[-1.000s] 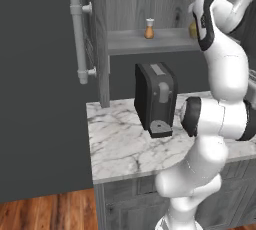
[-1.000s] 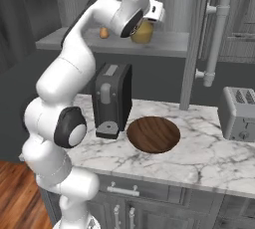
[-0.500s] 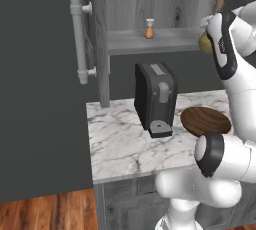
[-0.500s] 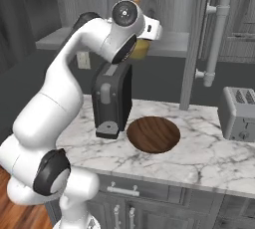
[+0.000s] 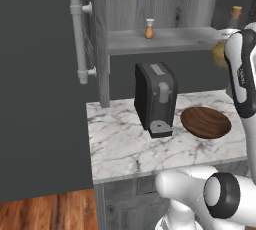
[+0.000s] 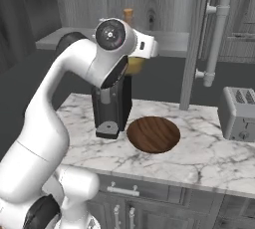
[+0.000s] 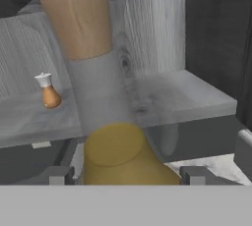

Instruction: Retrieve the bottle and the shaker from the cabinet and place them next to the mixing bowl on the counter. Then add garlic from the fridge to the mixing bowl.

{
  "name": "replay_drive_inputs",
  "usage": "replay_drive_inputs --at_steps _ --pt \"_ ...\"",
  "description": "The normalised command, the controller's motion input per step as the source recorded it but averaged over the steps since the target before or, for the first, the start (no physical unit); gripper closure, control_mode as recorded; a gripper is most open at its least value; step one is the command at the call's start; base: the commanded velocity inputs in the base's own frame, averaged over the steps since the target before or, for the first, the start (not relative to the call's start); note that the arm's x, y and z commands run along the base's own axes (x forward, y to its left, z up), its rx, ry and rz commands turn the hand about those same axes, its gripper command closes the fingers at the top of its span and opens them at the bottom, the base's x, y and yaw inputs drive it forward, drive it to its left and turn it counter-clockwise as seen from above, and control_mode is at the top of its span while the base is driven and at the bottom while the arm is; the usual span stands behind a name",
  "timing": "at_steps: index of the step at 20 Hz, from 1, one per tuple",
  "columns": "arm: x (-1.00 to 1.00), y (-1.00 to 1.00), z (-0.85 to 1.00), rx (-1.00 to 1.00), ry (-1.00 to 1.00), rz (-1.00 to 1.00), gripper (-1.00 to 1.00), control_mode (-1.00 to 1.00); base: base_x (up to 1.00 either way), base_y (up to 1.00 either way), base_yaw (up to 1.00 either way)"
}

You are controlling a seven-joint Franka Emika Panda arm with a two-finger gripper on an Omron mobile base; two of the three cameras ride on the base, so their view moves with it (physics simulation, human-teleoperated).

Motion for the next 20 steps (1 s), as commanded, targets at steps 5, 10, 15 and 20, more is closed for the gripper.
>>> replay_drive_inputs --at_steps 5,10,15,20 --pt "-0.93 0.00 0.00 0.00 0.00 0.00 1.00 -1.00 0.00 0.00 0.00" --pt "-0.83 0.00 -0.01 -0.01 0.00 0.00 1.00 -1.00 0.00 0.00 0.00" --pt "-0.67 0.00 -0.19 -0.06 0.00 0.00 1.00 -1.00 0.00 0.00 0.00" --pt "-0.35 0.00 -0.43 -0.14 0.05 0.00 1.00 -1.00 0.00 0.00 0.00"
